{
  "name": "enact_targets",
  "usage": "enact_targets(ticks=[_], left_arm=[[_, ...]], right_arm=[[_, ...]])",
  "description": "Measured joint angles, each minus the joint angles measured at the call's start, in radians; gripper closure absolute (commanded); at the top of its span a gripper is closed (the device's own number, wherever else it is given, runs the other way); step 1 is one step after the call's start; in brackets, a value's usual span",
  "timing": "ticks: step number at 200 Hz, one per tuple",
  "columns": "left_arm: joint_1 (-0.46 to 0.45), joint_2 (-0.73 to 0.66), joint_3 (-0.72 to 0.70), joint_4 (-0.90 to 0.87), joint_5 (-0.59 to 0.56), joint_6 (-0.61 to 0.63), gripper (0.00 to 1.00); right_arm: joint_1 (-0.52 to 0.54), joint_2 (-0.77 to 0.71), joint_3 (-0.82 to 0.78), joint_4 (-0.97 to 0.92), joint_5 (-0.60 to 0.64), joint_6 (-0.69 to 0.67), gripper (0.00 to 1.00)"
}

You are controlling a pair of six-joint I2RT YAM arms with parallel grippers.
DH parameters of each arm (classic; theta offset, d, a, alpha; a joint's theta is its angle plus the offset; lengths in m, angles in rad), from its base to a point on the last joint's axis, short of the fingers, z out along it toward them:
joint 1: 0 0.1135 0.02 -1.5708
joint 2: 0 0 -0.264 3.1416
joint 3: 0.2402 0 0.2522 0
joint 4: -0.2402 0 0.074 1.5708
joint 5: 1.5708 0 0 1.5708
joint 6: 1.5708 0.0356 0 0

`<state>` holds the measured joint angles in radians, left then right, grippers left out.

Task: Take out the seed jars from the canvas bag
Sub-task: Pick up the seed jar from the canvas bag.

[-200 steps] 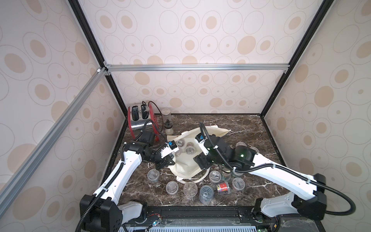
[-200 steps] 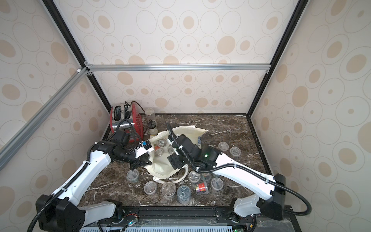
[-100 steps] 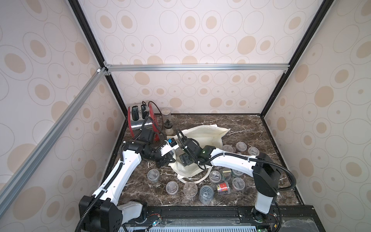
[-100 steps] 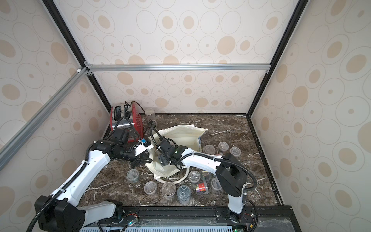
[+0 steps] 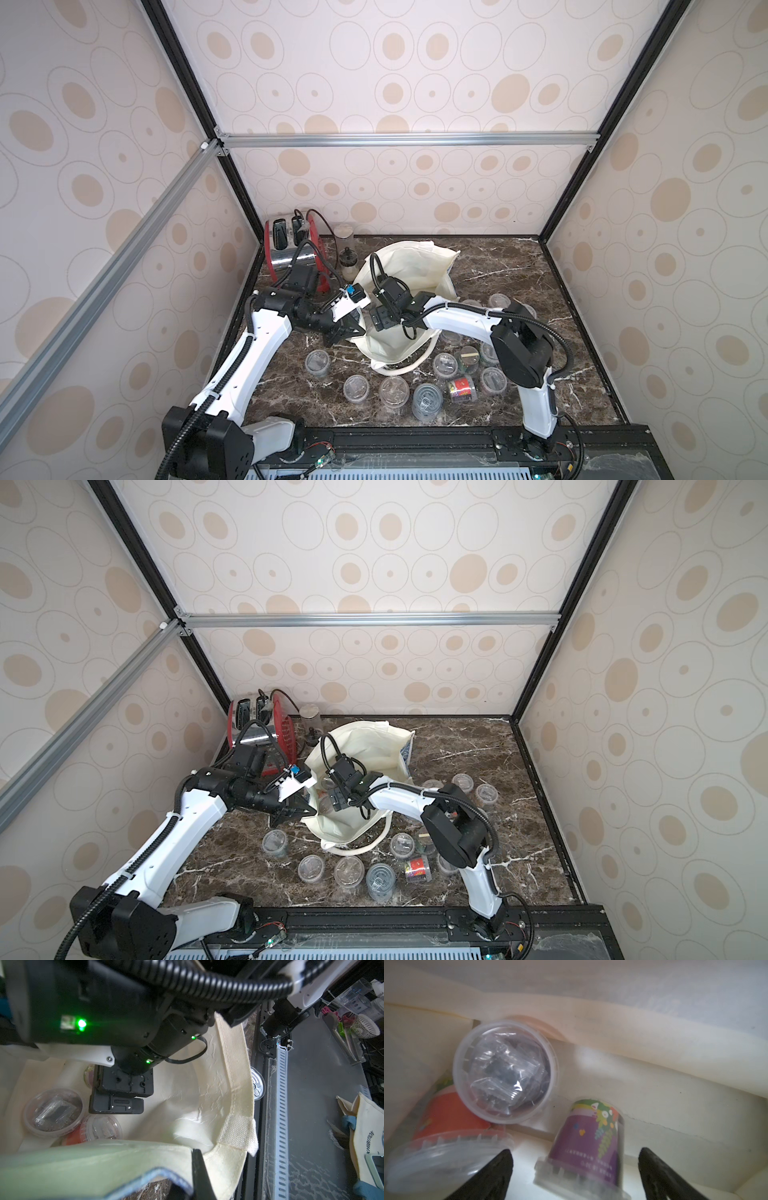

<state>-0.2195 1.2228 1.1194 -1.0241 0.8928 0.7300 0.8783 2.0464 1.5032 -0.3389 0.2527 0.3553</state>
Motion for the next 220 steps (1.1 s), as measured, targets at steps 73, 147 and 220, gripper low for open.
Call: enact_targets(ticks=[73,147,220], left_arm=[[0.000,-0.023,-0.024,-0.011,-0.019,0.038,1.00],[0.003,-0.045,-0.054,0.000,-0.052,0.040,1.00],[0.012,-0.034,-0.035,0.036,-0.068,-0.032,1.00]], right_arm=[[-0.042,0.077,0.000,0.035,0.025,-0.002,0.16],[-0.068,0.041,-0.027,0.063,-0.056,-0.019,0.30],[-0.068,-0.218,-0.069,0.011,-0.215,0.027,0.30]])
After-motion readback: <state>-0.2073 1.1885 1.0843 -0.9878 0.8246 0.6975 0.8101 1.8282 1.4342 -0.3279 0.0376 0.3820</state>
